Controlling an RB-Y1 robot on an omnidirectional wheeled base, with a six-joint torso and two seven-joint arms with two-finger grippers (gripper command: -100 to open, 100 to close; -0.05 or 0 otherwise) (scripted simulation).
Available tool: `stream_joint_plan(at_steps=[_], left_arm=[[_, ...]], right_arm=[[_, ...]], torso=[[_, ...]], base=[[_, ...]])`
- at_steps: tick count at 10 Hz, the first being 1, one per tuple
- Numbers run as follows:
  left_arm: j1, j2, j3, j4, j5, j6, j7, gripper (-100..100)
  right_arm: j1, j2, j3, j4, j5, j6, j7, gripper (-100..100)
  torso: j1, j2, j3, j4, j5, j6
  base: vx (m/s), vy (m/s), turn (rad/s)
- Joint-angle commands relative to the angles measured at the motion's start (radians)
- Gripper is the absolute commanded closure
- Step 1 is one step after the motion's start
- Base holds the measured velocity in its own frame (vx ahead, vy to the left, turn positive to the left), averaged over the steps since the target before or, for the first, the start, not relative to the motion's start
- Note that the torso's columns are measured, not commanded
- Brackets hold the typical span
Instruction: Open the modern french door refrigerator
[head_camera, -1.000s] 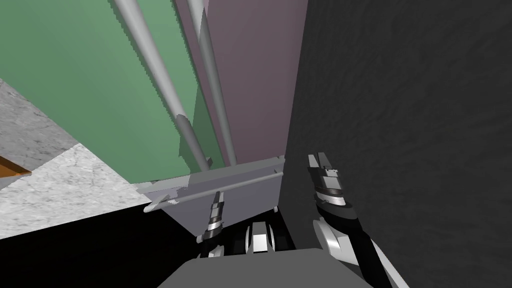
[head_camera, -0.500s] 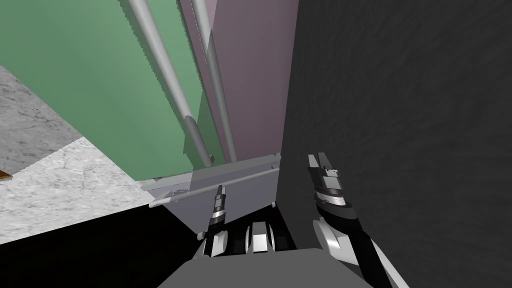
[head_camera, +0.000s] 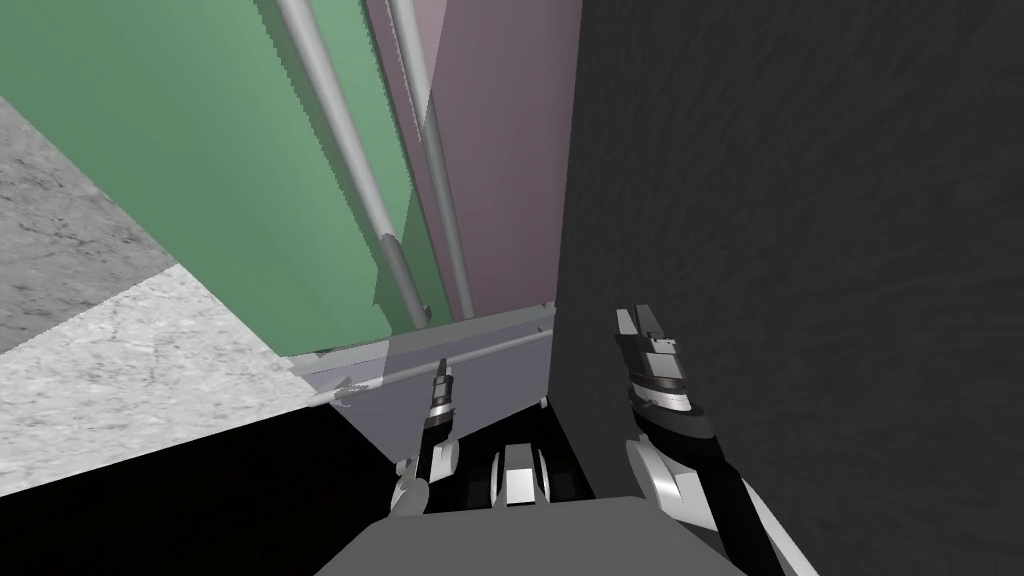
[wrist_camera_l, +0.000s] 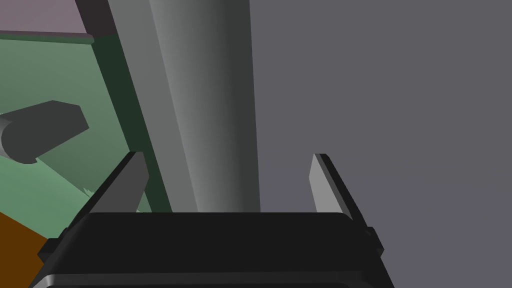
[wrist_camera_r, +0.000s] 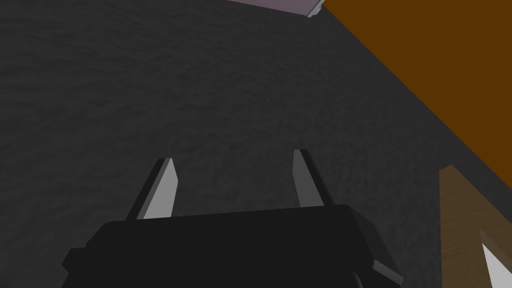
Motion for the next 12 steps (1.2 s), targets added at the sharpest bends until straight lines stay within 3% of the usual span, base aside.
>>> stream_joint_plan(at_steps=[1, 2, 5, 7, 8, 9, 12], left_arm=[[0.073, -0.018, 0.008, -0.062, -0.06, -0.025, 0.041, 100], [0.088, -0.018, 0.008, -0.062, -0.06, -0.025, 0.041, 100], [0.163, -0.034, 0.017, -0.131, -0.123, -0.046, 0.085, 100], [0.184, -0.034, 0.017, -0.131, -0.123, -0.046, 0.085, 100], [0.217, -0.042, 0.022, -0.166, -0.154, -0.056, 0.108, 100], [0.232, -0.042, 0.022, -0.166, -0.154, -0.056, 0.108, 100], [0.313, -0.057, 0.031, -0.234, -0.217, -0.077, 0.152, 100]], right_arm=[[0.0, 0.0, 0.0, 0.0, 0.0, 0.0, 0.0, 0], [0.0, 0.0, 0.0, 0.0, 0.0, 0.0, 0.0, 0], [0.0, 0.0, 0.0, 0.0, 0.0, 0.0, 0.0, 0], [0.0, 0.0, 0.0, 0.0, 0.0, 0.0, 0.0, 0], [0.0, 0.0, 0.0, 0.0, 0.0, 0.0, 0.0, 0], [0.0, 0.0, 0.0, 0.0, 0.0, 0.0, 0.0, 0], [0.0, 0.0, 0.0, 0.0, 0.0, 0.0, 0.0, 0]], torso=[[0.0, -0.003, -0.002, -0.001, 0.0, 0.0], [0.001, -0.009, -0.005, -0.002, 0.0, 0.0], [0.006, -0.005, -0.002, -0.004, 0.003, 0.001], [0.005, -0.005, -0.002, -0.005, 0.004, 0.001], [0.006, -0.005, -0.002, -0.005, 0.004, 0.001], [0.006, -0.005, -0.002, -0.005, 0.004, -0.001], [0.005, -0.003, -0.001, -0.006, 0.005, 0.0]], base=[[0.156, -0.013, 0.134], [0.101, -0.016, 0.068], [0.074, -0.011, 0.063], [0.059, -0.004, 0.018], [0.062, -0.011, 0.06], [0.071, -0.017, 0.046], [0.079, -0.014, 0.072]])
